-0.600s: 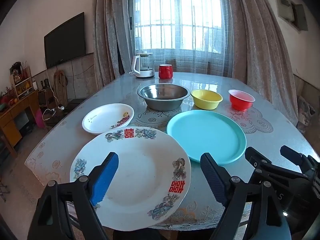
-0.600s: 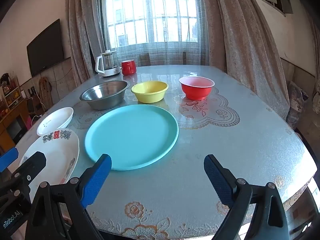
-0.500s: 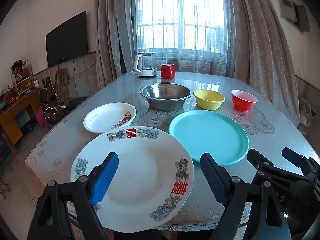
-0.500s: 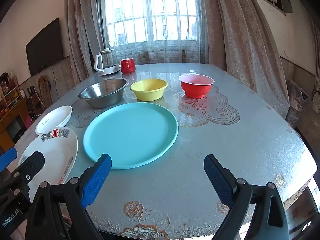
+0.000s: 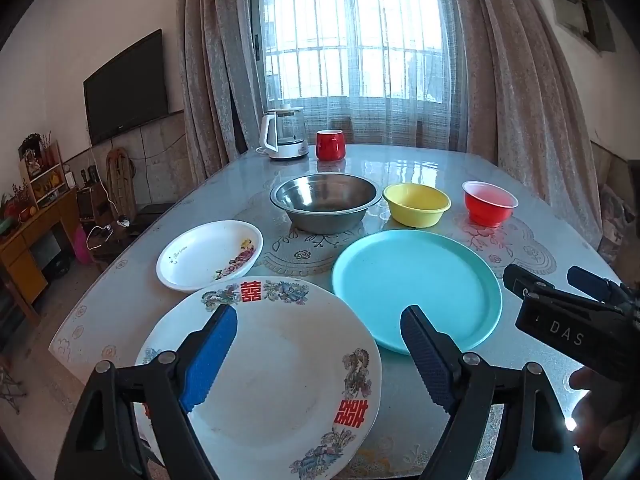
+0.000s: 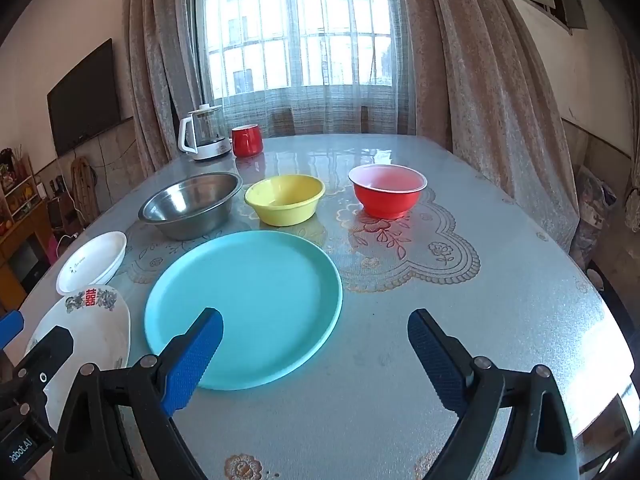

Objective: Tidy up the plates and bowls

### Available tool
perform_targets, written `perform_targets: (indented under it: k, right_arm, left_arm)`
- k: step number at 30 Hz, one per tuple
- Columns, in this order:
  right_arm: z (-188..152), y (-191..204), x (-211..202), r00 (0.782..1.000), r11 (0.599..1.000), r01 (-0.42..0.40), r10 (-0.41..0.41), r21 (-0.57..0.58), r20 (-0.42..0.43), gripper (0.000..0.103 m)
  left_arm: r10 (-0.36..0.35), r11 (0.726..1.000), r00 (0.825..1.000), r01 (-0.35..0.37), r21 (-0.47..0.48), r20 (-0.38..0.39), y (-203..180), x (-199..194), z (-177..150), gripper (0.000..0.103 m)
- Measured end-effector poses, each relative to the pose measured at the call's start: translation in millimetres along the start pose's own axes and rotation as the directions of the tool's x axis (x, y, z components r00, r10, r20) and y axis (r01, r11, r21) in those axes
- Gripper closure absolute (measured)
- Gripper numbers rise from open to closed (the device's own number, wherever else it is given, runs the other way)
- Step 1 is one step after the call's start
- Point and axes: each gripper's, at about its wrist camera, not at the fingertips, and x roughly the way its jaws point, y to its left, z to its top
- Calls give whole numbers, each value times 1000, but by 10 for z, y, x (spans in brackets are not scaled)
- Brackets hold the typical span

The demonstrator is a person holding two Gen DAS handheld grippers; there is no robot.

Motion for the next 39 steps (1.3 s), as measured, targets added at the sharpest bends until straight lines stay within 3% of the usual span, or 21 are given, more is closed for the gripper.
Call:
perform_targets:
  k: [14,21,29,39]
  right_arm:
    - [487,-396,313,998,998,-63,64,-23,24,8]
    - [430,-526,409,994,994,-108,108,3,10,8]
    - [117,-506,524,985,986,-138,146,90,-89,8]
    - [-7,-261,351,992,993,-88,95,82,-87,8]
  left_arm:
    - [66,993,997,-61,101,-45,-496,31,108,18]
    - [86,989,995,-79,128,-49,-707,12,20,18]
    - [116,991,992,-111,77,-57,-499,-12,-38,18]
    - [40,998,998,-38,53,-44,-222,51,-51,18]
